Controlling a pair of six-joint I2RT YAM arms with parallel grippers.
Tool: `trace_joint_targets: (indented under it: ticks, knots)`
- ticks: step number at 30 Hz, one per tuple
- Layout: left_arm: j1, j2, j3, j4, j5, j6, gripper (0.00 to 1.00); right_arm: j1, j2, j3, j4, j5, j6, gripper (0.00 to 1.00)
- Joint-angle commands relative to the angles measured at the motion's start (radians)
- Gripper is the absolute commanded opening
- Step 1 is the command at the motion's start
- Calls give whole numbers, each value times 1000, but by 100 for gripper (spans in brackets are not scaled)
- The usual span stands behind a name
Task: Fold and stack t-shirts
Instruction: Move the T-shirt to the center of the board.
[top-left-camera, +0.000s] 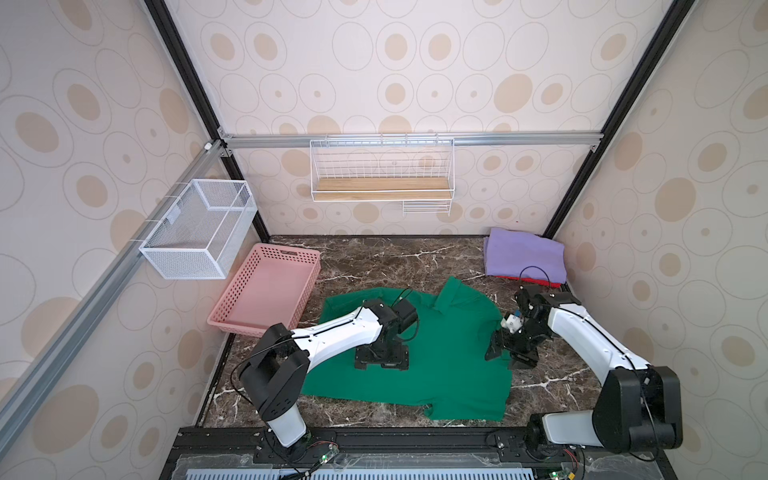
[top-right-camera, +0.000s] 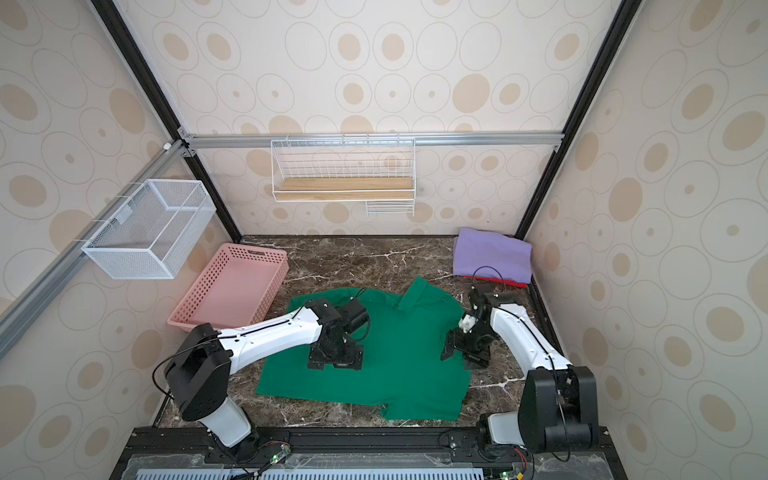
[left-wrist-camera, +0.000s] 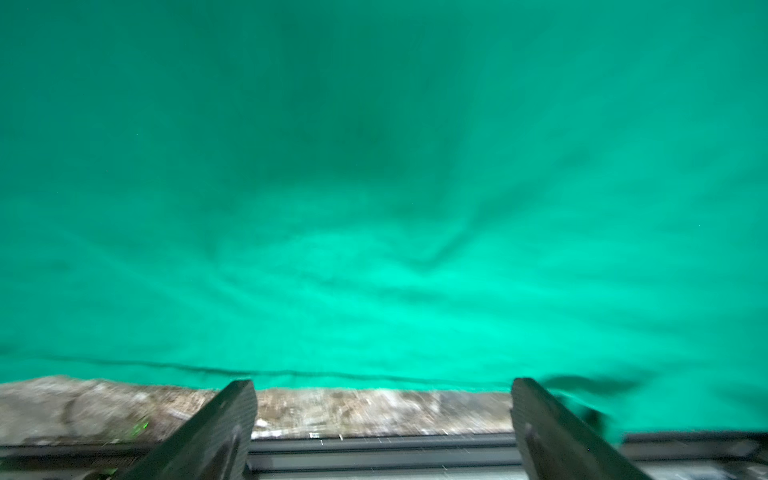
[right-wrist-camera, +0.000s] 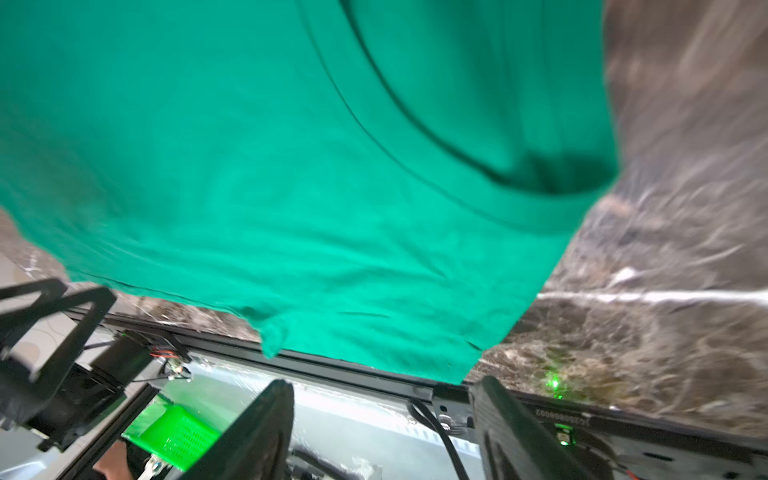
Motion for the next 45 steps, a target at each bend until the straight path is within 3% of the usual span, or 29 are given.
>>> trace_joint_targets:
  ticks: [1, 4, 9, 13, 18, 25, 30, 36, 45]
  knots:
    - [49, 34, 232, -153, -140, 94, 99, 27, 114, 118, 19, -6, 28, 74]
    - [143, 177, 396, -227, -143, 144, 99, 48, 248, 254, 93, -46, 76, 74]
    - [283, 364, 552, -259, -75, 182, 99, 69, 503, 541, 96, -119, 120, 74]
    - [374, 461, 622, -293, -59, 206, 99, 126, 654, 748, 45, -135, 135, 74]
    - [440, 511, 622, -313, -81, 246, 99, 194, 730, 820, 50, -178, 178, 74]
    - [488, 499, 544, -296, -97, 272, 99, 273, 690, 746, 27, -188, 144, 74]
    - [476, 448, 443, -240, -10, 238, 99, 310, 555, 511, 19, -138, 33, 74]
    - [465, 453, 343, -135, 7, 195, 99, 315, 455, 269, 118, -163, 31, 74]
    - [466, 673, 649, -231, -39, 228, 99, 320, 451, 203, 122, -143, -3, 74]
